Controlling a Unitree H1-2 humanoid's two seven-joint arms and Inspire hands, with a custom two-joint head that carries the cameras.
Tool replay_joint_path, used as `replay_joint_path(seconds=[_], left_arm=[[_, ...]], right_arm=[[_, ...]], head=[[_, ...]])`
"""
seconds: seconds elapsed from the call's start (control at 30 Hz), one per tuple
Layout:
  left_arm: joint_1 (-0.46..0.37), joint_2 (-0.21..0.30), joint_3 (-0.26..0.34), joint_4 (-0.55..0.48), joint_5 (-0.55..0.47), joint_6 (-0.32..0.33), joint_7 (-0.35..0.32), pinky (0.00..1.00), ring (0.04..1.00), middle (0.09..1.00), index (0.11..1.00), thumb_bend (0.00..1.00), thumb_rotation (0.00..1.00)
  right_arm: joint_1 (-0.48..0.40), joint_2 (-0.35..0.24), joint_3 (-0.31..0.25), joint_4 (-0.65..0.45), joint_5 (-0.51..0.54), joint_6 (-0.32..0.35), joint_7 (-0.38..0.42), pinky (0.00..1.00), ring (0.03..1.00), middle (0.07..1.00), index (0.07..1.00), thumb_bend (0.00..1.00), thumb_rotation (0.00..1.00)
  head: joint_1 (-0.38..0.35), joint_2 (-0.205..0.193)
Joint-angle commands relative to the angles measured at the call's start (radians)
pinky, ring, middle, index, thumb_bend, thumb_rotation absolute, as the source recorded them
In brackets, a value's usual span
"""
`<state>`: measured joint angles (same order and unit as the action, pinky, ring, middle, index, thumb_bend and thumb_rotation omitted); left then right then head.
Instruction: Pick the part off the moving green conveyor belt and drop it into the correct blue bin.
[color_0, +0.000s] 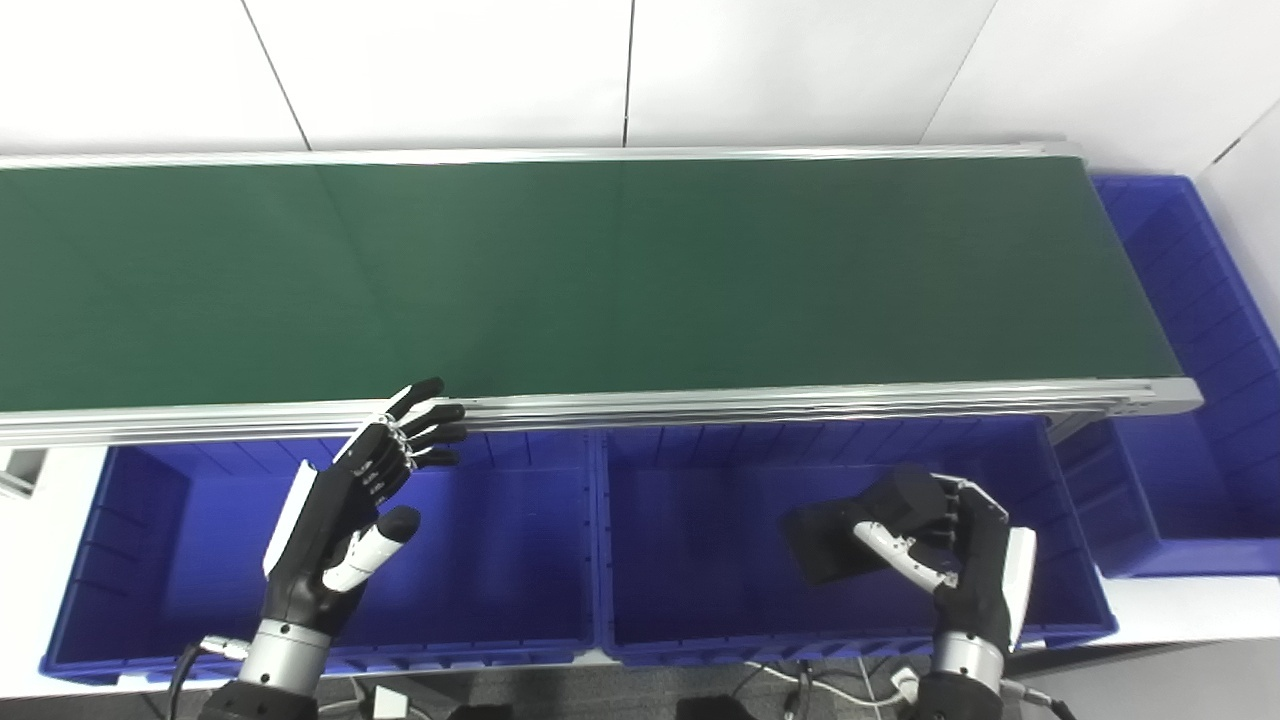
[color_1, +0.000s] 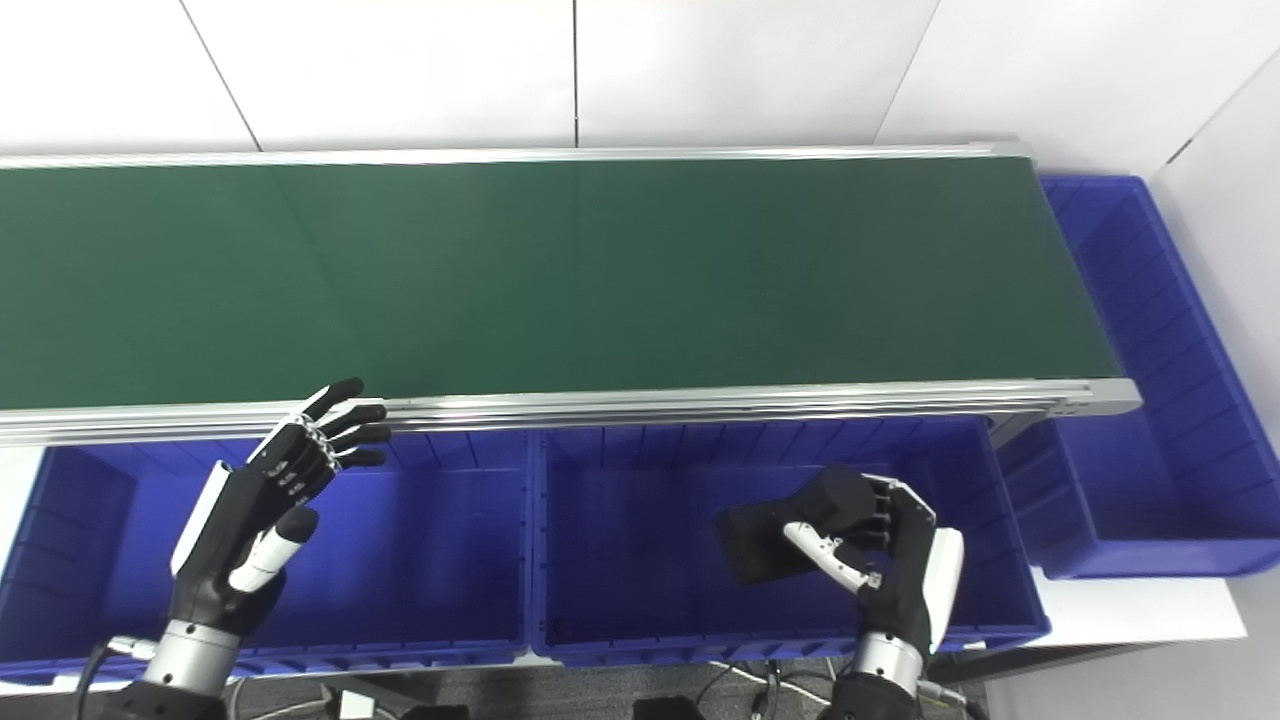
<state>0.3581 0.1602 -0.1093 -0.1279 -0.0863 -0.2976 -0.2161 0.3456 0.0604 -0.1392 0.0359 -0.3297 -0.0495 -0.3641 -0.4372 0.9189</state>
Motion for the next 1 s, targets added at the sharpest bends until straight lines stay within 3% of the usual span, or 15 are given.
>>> replay_joint_path(seconds=[0.0,0.13,0.23,0.27,0.33,0.4,0.5,0.6,0.7,0.83,0.97], left_arm=[[0.004,-0.002,-0.004,-0.039,-0.002,-0.019,-0.004,0.7,0.756,0.797,0.867,0.86,0.75],[0.005,-0.005,-0.005,-0.038,-0.002,-0.022,-0.002,0.7,0.754,0.795,0.865,0.85,0.76],[0.007,-0.006,-0.006,-0.04,-0.006,-0.018,-0.002,0.7,0.754,0.794,0.865,0.86,0.75],[0.007,-0.007,-0.007,-0.041,-0.006,-0.017,-0.002,0.7,0.756,0.796,0.866,0.86,0.75],[0.007,-0.009,-0.008,-0.042,-0.003,-0.015,0.0,0.7,0.757,0.797,0.867,0.86,0.75],[0.006,-0.011,-0.009,-0.043,0.0,-0.014,0.002,0.7,0.757,0.796,0.867,0.86,0.75],[0.006,-0.012,-0.009,-0.041,0.001,-0.018,0.002,0.69,0.755,0.797,0.867,0.86,0.75],[0.006,-0.013,-0.01,-0.041,0.001,-0.018,0.001,0.69,0.756,0.798,0.867,0.86,0.76],[0.004,-0.013,-0.009,-0.039,-0.003,-0.022,-0.001,0.69,0.755,0.797,0.866,0.85,0.76],[0.004,-0.015,-0.007,-0.041,0.003,-0.016,0.001,0.69,0.753,0.795,0.864,0.84,0.76],[0.0,-0.014,-0.006,-0.033,0.001,-0.023,-0.001,0.69,0.754,0.795,0.864,0.84,0.75]], right_arm=[[-0.014,0.0,-0.007,-0.011,-0.006,-0.017,-0.027,0.37,0.425,0.484,0.515,0.52,0.0],[-0.02,-0.005,-0.005,0.0,-0.02,-0.009,-0.03,0.37,0.418,0.48,0.527,0.52,0.0],[-0.013,-0.016,0.009,-0.024,-0.029,0.049,0.011,0.39,0.42,0.487,0.534,0.52,0.0],[-0.01,-0.023,0.016,-0.033,-0.034,0.069,0.028,0.43,0.508,0.483,0.522,0.52,0.0],[-0.003,-0.041,0.03,-0.049,-0.031,0.107,0.066,0.47,0.57,0.484,0.513,0.53,0.0],[0.005,-0.052,0.039,-0.066,-0.016,0.148,0.101,0.6,0.715,0.731,0.751,0.67,0.13],[0.01,-0.064,0.048,-0.082,-0.003,0.194,0.14,0.63,0.787,0.839,0.869,0.67,0.24],[0.015,-0.077,0.053,-0.097,0.028,0.226,0.185,0.78,0.89,0.926,0.947,0.65,0.47],[0.019,-0.091,0.066,-0.118,0.018,0.259,0.206,0.83,0.927,0.968,0.98,0.67,0.58],[0.024,-0.092,0.067,-0.135,0.032,0.258,0.214,0.84,0.941,0.988,0.991,0.7,0.59],[0.031,-0.086,0.069,-0.155,0.029,0.223,0.193,0.82,0.907,0.938,0.967,0.71,0.63]], head=[[0.001,0.0],[0.004,0.0],[0.002,0.0],[0.002,0.0],[0.004,-0.002],[0.004,-0.002],[0.008,-0.001],[0.008,-0.001],[0.012,-0.003],[0.014,-0.005],[0.016,-0.009]])
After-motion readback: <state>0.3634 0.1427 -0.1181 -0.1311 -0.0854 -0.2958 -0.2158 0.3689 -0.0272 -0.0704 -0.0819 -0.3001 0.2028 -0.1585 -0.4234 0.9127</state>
